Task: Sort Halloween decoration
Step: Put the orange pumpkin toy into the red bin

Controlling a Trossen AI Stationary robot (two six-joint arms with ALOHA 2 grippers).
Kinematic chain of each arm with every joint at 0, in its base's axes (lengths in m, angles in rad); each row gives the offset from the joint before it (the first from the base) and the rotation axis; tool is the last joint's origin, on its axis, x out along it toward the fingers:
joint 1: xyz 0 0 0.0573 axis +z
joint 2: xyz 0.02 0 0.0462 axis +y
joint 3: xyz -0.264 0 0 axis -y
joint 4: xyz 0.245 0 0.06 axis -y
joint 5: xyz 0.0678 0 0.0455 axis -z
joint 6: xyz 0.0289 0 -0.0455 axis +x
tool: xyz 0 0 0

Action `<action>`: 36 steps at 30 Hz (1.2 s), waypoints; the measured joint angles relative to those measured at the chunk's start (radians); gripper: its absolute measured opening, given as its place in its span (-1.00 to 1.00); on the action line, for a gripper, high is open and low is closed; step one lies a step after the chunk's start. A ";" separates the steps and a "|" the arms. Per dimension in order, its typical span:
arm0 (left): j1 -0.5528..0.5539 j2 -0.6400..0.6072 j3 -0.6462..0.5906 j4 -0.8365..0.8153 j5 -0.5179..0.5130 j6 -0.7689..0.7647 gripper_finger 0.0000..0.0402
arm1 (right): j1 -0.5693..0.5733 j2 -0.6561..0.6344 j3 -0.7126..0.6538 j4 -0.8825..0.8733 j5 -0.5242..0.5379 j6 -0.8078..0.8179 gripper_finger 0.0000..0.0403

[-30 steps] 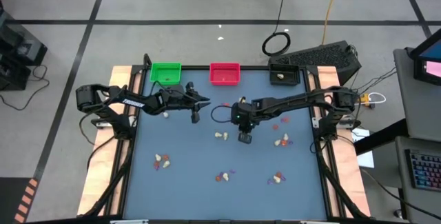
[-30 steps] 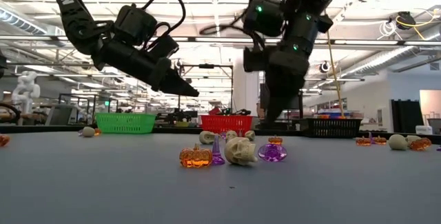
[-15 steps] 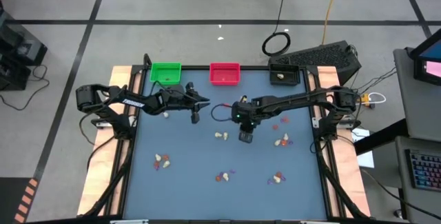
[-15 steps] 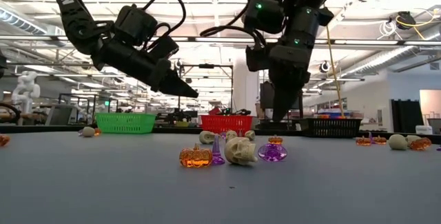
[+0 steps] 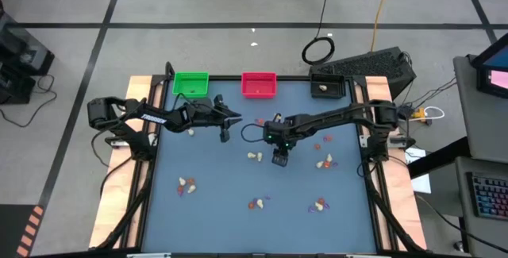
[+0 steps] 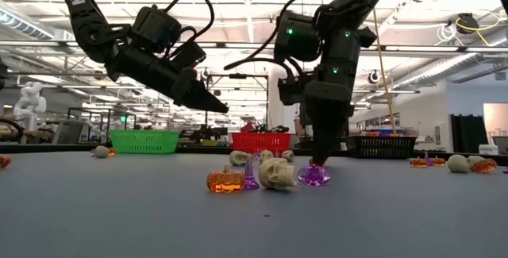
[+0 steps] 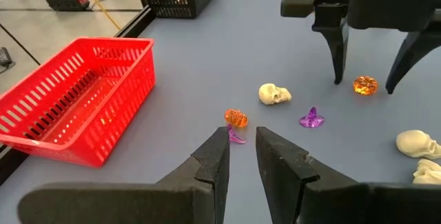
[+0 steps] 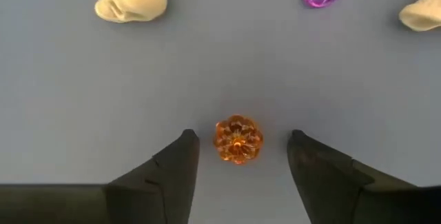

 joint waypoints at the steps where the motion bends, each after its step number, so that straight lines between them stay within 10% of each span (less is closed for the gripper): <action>1: 0.000 0.000 0.000 0.000 0.000 0.000 -0.60 | -0.001 0.006 0.001 0.001 0.000 0.000 -0.02; 11: 0.000 0.000 0.000 -0.002 0.000 0.000 -0.60 | -0.002 0.007 0.000 0.006 0.006 -0.038 -0.61; 18: 0.001 0.000 0.000 -0.003 0.015 -0.029 -0.60 | -0.001 -0.011 -0.002 0.024 0.003 -0.073 -0.58; 36: 0.031 0.313 0.002 0.299 0.383 -0.742 -0.60 | 0.001 -0.019 -0.002 0.119 0.036 -0.231 -0.69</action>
